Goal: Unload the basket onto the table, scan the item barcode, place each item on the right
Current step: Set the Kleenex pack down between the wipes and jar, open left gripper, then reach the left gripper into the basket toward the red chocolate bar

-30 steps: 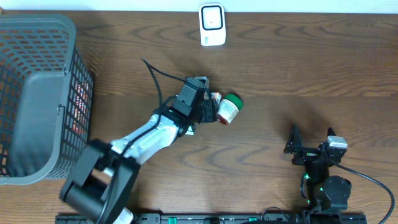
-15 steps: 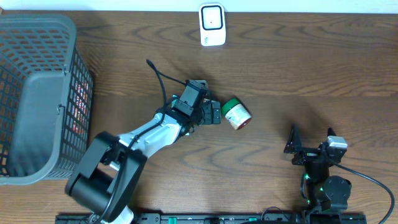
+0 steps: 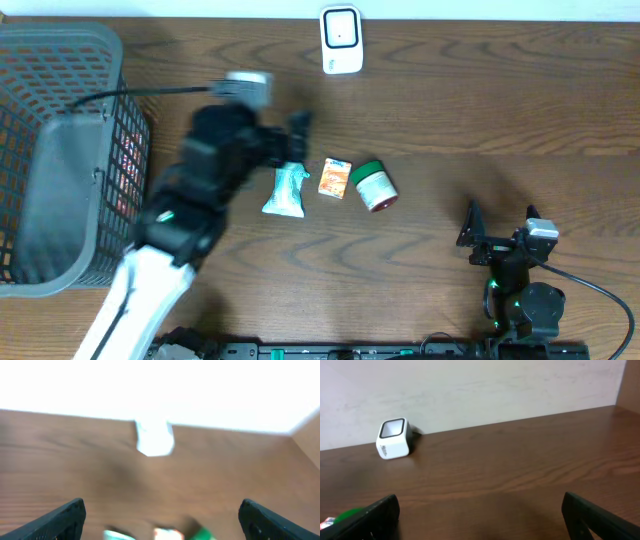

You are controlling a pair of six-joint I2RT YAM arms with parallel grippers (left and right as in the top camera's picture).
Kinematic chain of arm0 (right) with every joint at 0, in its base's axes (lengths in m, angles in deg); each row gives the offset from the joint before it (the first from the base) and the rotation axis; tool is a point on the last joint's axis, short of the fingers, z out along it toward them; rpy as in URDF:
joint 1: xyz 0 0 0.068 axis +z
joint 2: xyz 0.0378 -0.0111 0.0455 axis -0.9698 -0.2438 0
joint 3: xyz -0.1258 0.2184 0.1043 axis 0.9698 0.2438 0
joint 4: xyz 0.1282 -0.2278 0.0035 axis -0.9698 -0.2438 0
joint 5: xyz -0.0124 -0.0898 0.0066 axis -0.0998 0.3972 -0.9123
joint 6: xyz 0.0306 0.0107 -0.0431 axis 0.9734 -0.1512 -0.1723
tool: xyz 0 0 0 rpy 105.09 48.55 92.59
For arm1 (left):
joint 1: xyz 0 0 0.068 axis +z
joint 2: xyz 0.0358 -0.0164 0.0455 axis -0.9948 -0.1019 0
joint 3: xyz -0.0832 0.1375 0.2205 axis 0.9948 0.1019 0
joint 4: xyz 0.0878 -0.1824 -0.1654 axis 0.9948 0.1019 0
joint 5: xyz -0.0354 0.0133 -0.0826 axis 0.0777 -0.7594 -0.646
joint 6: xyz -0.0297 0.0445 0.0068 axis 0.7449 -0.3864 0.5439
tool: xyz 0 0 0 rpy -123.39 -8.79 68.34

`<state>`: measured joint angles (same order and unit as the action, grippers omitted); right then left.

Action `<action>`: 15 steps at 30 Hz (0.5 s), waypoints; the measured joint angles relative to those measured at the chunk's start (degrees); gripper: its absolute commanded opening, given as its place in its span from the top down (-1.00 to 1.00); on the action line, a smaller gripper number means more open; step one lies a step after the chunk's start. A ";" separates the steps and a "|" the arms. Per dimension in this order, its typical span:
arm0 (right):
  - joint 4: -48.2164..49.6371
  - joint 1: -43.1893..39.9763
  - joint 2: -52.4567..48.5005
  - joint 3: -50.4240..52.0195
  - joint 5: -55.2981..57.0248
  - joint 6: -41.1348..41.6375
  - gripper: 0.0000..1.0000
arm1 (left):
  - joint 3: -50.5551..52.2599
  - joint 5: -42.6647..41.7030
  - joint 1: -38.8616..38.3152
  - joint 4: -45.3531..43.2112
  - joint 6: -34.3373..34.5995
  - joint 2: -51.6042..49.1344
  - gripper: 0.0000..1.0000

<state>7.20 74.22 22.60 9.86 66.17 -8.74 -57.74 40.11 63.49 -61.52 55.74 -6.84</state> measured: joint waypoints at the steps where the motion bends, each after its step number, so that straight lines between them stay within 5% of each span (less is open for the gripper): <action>1: 0.00 0.00 0.00 0.00 0.00 0.00 -0.98 | -0.22 1.01 2.73 1.20 -0.39 2.25 -0.96; 8: -0.02 0.00 -0.02 0.00 0.00 0.00 -0.98 | -1.92 4.04 24.87 6.54 -1.36 10.43 -0.96; 15: 0.00 0.00 -0.02 0.00 0.00 0.00 -0.98 | -6.82 -0.44 46.05 7.26 -1.11 8.17 -0.95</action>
<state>7.20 74.22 22.58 9.86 66.17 -8.74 -64.55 39.68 109.54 -54.26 54.63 1.34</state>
